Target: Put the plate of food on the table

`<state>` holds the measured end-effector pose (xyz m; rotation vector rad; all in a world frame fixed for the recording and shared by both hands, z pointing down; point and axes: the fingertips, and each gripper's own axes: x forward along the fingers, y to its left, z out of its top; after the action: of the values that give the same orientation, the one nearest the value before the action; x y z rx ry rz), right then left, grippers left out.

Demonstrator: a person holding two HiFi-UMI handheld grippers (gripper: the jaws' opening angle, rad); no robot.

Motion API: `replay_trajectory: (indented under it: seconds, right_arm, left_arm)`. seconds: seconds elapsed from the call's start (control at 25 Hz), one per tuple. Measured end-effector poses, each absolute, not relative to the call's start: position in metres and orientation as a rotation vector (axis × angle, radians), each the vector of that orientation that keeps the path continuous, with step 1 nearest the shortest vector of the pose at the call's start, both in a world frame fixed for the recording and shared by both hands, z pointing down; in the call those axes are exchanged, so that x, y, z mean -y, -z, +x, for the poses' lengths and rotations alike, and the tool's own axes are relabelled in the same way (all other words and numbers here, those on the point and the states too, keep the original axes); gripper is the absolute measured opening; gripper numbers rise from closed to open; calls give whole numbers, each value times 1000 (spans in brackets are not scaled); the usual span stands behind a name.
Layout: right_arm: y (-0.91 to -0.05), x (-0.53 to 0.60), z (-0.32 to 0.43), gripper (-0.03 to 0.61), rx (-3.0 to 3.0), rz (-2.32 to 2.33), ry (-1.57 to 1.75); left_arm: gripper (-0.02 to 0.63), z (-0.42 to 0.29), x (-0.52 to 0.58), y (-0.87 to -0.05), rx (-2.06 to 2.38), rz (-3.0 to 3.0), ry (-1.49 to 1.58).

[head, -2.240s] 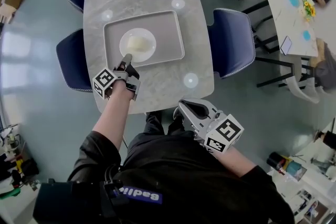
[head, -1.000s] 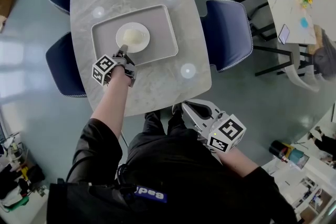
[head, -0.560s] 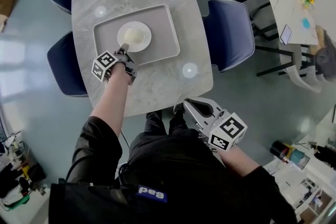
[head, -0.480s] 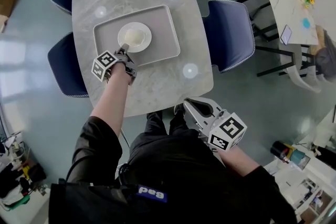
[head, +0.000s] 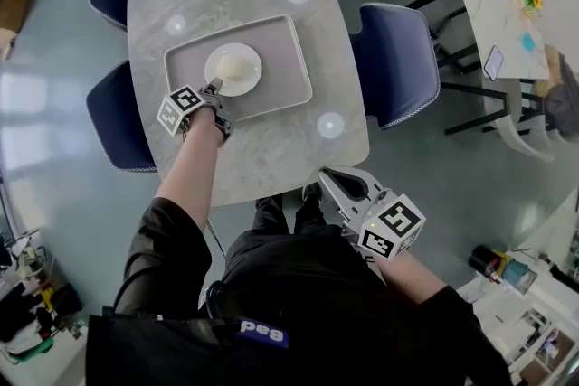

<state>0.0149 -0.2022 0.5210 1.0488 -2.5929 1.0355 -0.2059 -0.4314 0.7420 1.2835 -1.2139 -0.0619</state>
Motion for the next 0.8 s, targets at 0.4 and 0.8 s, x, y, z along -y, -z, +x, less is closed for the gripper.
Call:
replay_trajectory:
  seconds: [0.4,0.8]
  right_arm:
    - [-525,206,14,11,2592,1056,-1067]
    - [-523,200,11,11,2588,1036,-1076]
  left_arm:
    - [63,-217,426,-749,1227,1251,-61]
    - [63,-214,411,-747,1217,1252,-87]
